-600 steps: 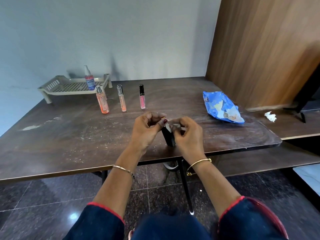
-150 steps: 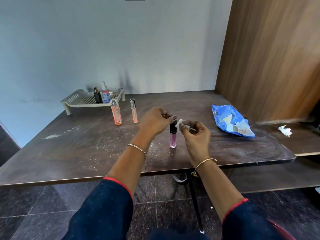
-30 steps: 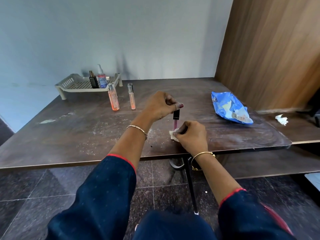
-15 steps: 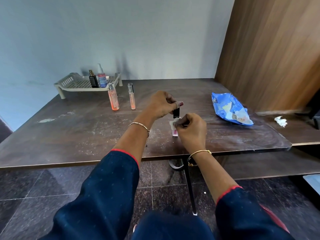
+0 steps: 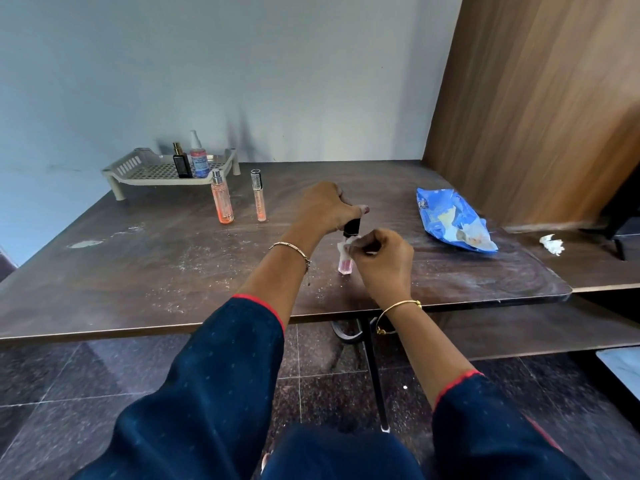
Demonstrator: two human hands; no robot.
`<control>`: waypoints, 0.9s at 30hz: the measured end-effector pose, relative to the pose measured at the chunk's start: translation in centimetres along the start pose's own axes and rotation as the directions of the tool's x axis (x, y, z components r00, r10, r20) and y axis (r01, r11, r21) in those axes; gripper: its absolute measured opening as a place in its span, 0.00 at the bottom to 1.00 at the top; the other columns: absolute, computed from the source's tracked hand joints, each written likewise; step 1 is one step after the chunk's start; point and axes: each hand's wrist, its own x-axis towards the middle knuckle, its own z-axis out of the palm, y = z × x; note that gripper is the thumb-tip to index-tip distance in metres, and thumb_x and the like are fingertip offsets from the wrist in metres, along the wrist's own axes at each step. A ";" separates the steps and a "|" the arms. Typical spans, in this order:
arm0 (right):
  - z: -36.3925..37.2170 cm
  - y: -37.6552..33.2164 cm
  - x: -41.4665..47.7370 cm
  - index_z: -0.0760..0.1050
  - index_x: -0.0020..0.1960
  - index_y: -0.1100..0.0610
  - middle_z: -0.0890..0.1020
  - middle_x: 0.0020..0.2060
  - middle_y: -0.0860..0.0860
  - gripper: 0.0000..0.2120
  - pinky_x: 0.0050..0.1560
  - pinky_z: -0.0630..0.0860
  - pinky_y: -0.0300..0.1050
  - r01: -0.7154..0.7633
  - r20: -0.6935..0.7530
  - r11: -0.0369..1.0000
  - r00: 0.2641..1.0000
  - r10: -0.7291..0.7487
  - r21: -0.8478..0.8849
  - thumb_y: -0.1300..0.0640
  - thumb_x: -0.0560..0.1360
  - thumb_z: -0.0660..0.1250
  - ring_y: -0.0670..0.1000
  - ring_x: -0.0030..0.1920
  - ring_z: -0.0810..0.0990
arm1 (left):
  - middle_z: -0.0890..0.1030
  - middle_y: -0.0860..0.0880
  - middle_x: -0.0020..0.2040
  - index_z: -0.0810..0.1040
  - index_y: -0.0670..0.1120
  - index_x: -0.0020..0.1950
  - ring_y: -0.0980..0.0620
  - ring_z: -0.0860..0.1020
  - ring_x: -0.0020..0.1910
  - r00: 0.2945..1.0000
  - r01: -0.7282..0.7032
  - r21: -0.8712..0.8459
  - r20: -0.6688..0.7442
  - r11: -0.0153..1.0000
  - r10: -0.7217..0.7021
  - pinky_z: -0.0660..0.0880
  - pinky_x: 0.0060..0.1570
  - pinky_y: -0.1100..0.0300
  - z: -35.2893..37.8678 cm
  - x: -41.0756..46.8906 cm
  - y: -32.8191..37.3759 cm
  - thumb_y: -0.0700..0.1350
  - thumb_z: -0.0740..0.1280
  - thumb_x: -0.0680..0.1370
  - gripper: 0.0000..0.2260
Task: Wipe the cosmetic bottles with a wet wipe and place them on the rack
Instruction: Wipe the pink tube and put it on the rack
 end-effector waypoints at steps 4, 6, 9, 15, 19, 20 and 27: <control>0.2 -0.6 0.3 0.75 0.33 0.48 0.82 0.35 0.48 0.10 0.42 0.79 0.43 0.031 -0.073 0.997 0.997 -0.025 0.077 0.58 0.64 0.75 0.46 0.37 0.81 | 0.84 0.44 0.37 0.79 0.44 0.37 0.44 0.82 0.44 0.998 0.020 0.063 -0.054 0.998 -0.017 0.77 0.44 0.57 0.1 -0.4 0.5 0.53 0.73 0.70 0.12; 0.3 -0.5 0.2 0.75 0.34 0.50 0.82 0.36 0.49 0.08 0.43 0.79 0.45 0.028 -0.073 0.998 0.997 -0.024 0.051 0.56 0.65 0.75 0.47 0.38 0.81 | 0.84 0.44 0.38 0.80 0.43 0.39 0.44 0.82 0.45 0.998 0.022 0.083 -0.068 0.996 -0.017 0.78 0.46 0.56 0.1 -0.4 0.5 0.52 0.72 0.70 0.12; 0.4 -0.2 0.1 0.76 0.34 0.52 0.82 0.35 0.48 0.07 0.42 0.79 0.47 0.016 -0.039 1.000 0.999 -0.017 -0.027 0.55 0.65 0.74 0.48 0.37 0.80 | 0.81 0.48 0.36 0.79 0.44 0.43 0.47 0.82 0.44 0.997 -0.012 0.092 -0.070 0.996 0.018 0.77 0.46 0.57 0.1 -0.4 0.4 0.51 0.72 0.70 0.11; 0.6 0.2 -0.3 0.77 0.32 0.55 0.81 0.29 0.48 0.08 0.34 0.73 0.40 0.064 0.018 0.979 0.998 -0.062 -0.193 0.53 0.65 0.73 0.48 0.32 0.79 | 0.82 0.45 0.41 0.77 0.44 0.48 0.45 0.82 0.41 0.994 -0.085 0.084 0.072 0.993 0.079 0.74 0.39 0.59 -0.7 0.0 0.1 0.51 0.70 0.75 0.11; 0.1 0.9 -0.1 0.76 0.30 0.52 0.80 0.27 0.45 0.08 0.33 0.71 0.35 0.024 0.051 0.987 0.999 -0.016 -0.159 0.55 0.63 0.75 0.43 0.29 0.77 | 0.79 0.45 0.38 0.75 0.36 0.52 0.57 0.77 0.25 0.979 -0.030 -0.131 0.198 0.991 0.056 0.73 0.29 0.67 -1.8 0.1 -0.5 0.41 0.70 0.75 0.11; 0.1 0.9 0.0 0.76 0.30 0.52 0.80 0.26 0.44 0.08 0.34 0.72 0.34 0.007 0.065 0.991 0.998 0.001 -0.133 0.55 0.62 0.75 0.41 0.28 0.76 | 0.79 0.45 0.38 0.76 0.34 0.53 0.59 0.77 0.24 0.976 -0.034 -0.134 0.211 0.990 0.062 0.73 0.29 0.69 -2.0 0.2 -0.6 0.39 0.70 0.75 0.10; -0.4 -1.1 1.9 0.74 0.31 0.47 0.81 0.30 0.42 0.14 0.36 0.76 0.31 0.052 0.006 0.996 0.999 -0.053 0.072 0.62 0.65 0.75 0.41 0.33 0.80 | 0.83 0.34 0.46 0.76 0.40 0.37 0.40 0.82 0.41 0.982 -0.055 -0.165 0.170 0.985 0.083 0.80 0.50 0.47 -1.7 0.1 -1.0 0.37 0.74 0.71 0.07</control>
